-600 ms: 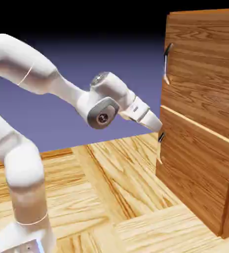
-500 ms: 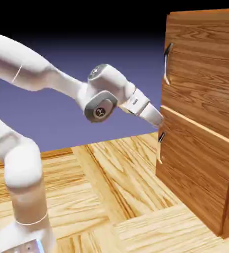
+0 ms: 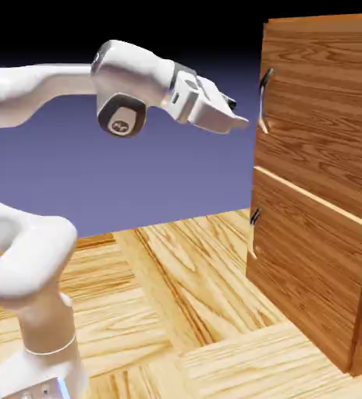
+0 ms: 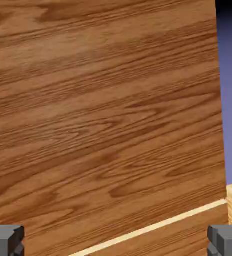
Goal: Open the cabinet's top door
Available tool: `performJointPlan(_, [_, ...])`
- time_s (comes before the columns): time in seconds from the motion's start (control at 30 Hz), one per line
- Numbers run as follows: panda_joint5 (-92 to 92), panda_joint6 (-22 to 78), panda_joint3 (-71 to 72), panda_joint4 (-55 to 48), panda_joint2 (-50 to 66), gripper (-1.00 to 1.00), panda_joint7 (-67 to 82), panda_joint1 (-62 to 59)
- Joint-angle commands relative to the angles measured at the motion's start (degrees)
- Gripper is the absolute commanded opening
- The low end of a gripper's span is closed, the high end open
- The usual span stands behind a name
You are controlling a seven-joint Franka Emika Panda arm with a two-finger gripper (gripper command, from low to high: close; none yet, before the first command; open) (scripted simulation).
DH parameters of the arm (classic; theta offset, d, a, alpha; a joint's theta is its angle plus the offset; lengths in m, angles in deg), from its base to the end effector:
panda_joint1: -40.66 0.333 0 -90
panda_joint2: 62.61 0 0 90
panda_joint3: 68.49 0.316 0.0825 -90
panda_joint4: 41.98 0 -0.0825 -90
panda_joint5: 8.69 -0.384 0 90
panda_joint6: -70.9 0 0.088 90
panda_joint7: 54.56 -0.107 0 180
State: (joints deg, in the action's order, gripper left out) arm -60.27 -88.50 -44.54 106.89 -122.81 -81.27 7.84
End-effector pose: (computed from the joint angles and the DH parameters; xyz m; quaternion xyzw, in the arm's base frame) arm 0.3048 -0.0206 0.6631 -0.6676 0.4609 -0.5303 0.2463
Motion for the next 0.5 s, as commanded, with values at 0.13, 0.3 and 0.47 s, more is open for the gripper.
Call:
performJointPlan(0.13, [-12.5, 3.5, 5.8, -2.9, -6.7, 0.0, 3.8, -8.1])
performJointPlan(0.3, [-24.9, 7.1, 11.6, -5.9, -13.3, 0.0, 7.6, -16.2])
performJointPlan(0.47, [-37.4, 10.6, 17.4, -8.8, -20.0, 0.0, 11.4, -24.3])
